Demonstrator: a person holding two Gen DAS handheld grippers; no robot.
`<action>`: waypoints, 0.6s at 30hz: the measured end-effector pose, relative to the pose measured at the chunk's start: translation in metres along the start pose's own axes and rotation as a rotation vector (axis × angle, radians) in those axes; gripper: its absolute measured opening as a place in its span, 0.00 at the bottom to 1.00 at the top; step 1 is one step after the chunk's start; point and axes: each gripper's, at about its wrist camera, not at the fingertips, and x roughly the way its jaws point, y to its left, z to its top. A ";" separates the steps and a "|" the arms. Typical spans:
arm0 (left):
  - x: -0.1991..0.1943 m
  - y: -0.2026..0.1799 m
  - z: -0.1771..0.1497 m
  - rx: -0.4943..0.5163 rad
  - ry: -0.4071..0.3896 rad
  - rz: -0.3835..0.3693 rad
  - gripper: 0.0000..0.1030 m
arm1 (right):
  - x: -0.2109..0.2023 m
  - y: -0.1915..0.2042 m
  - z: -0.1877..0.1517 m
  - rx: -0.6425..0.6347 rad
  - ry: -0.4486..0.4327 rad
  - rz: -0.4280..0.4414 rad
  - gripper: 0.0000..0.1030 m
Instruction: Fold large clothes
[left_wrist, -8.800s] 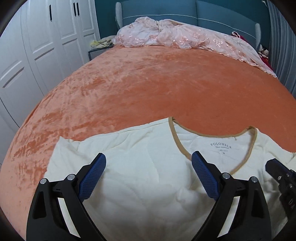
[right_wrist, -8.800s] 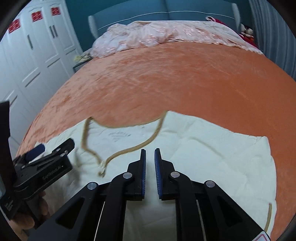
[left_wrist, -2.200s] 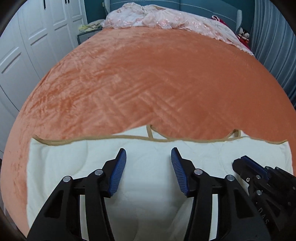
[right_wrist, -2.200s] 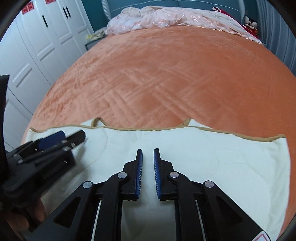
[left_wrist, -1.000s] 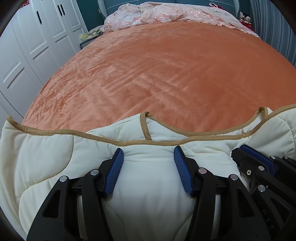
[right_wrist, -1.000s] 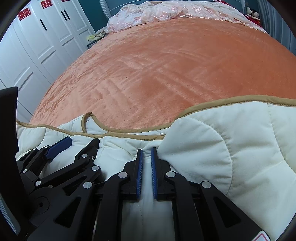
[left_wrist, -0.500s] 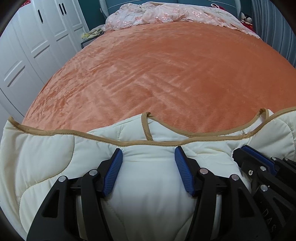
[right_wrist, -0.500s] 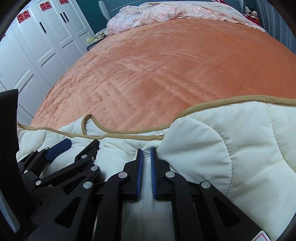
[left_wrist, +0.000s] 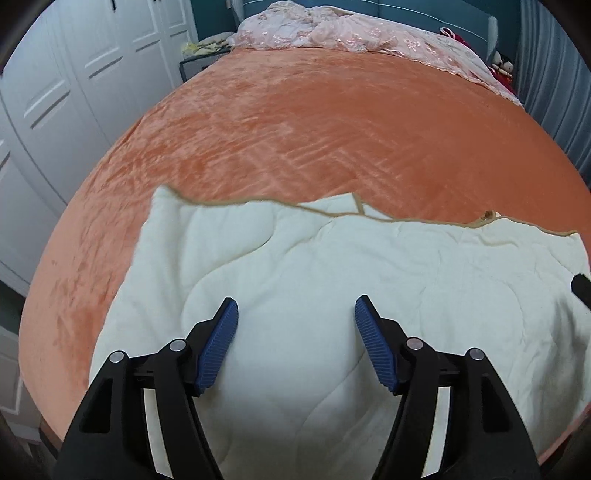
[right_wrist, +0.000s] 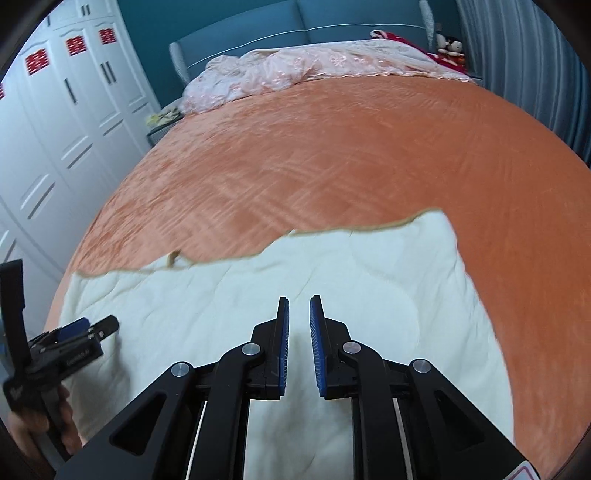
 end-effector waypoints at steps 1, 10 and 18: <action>-0.007 0.011 -0.006 -0.037 0.007 -0.015 0.64 | -0.006 0.006 -0.007 -0.002 0.011 0.015 0.13; -0.060 0.084 -0.059 -0.181 0.023 0.021 0.72 | -0.021 0.072 -0.067 -0.073 0.112 0.094 0.13; -0.062 0.126 -0.095 -0.231 0.083 0.041 0.72 | -0.009 0.102 -0.103 -0.150 0.182 0.063 0.14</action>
